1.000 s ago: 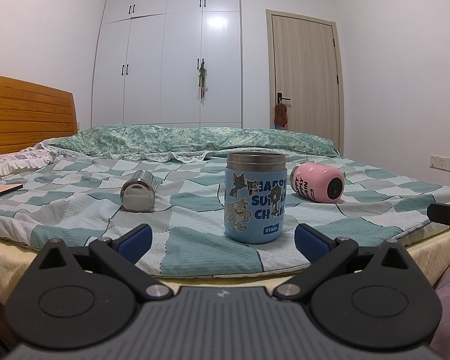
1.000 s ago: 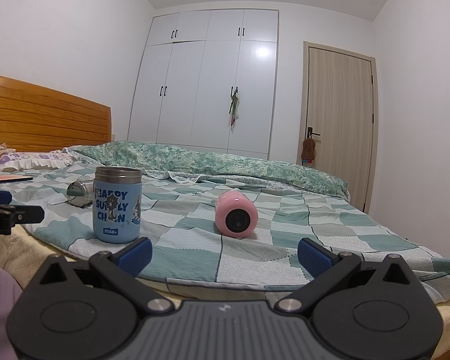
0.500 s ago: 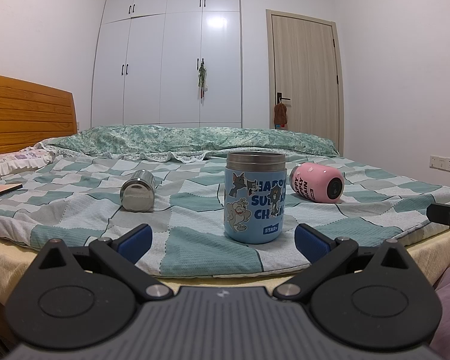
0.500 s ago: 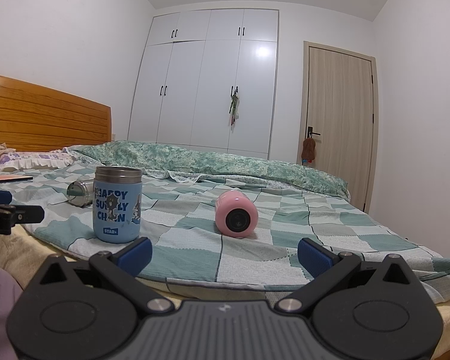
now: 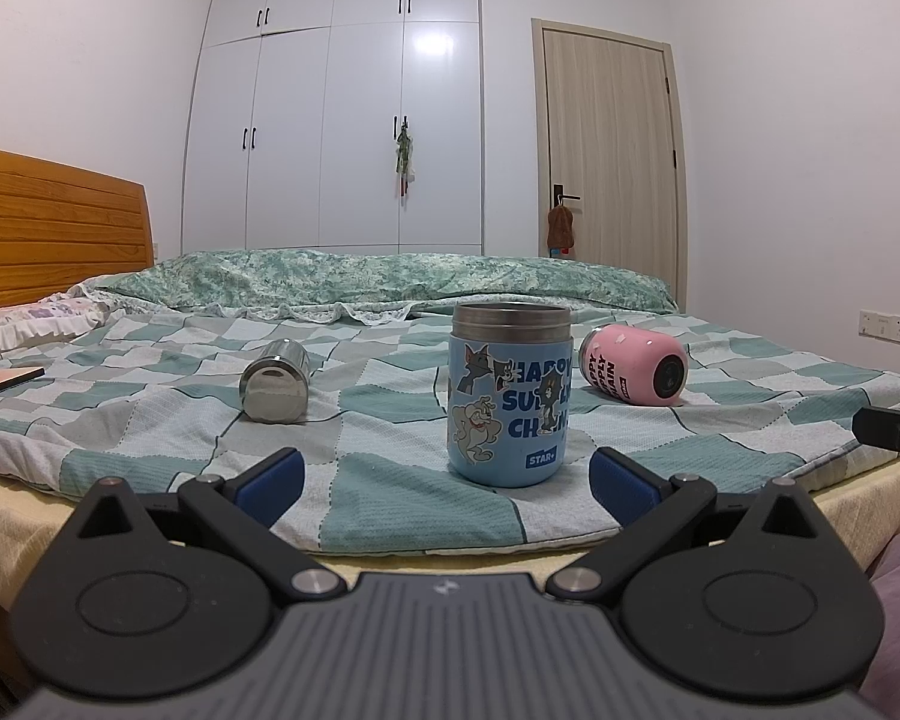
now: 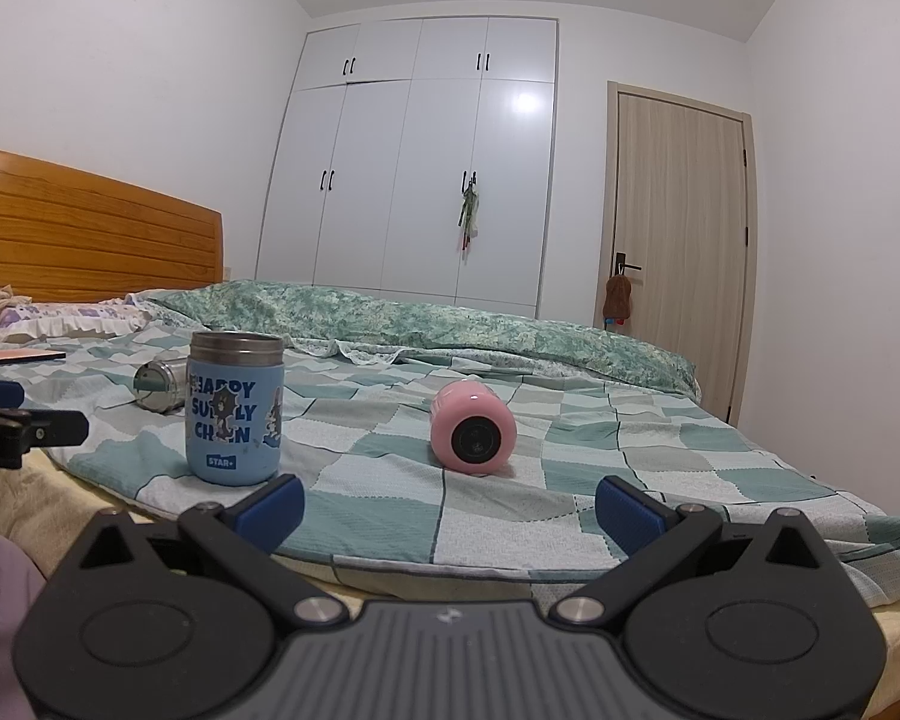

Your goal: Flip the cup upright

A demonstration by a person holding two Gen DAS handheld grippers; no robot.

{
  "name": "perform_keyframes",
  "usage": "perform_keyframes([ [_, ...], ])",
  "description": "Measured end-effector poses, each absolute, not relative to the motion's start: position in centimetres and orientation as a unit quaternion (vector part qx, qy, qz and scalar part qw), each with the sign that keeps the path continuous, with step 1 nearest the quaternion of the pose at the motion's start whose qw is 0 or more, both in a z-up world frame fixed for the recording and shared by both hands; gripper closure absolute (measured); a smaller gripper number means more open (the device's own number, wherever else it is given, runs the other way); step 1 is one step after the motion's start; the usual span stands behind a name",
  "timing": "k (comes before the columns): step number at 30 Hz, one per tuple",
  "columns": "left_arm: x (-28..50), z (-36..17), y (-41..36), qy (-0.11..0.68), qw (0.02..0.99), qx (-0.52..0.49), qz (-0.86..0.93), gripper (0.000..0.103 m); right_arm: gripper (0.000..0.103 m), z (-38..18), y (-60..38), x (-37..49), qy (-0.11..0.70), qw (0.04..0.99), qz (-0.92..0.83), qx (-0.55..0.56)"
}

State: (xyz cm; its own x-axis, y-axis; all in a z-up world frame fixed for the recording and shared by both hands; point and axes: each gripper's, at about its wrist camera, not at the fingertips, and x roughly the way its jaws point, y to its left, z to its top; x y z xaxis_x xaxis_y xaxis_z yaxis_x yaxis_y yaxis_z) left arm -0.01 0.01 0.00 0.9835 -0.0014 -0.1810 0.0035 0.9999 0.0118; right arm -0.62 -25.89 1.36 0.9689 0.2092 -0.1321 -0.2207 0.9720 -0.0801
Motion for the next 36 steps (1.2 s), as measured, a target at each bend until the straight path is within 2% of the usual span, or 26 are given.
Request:
perform_keyframes([
  [23,0.1,0.1,-0.1,0.094,0.996,0.008,0.0,0.0,0.0,1.5,-25.9,-0.6,0.063,0.991,0.108,-0.048],
  [36,1.4,3.9,-4.0,0.079,0.992,0.025,-0.092,0.0,0.0,6.1,-28.7,1.2,0.077,0.99,0.12,-0.019],
])
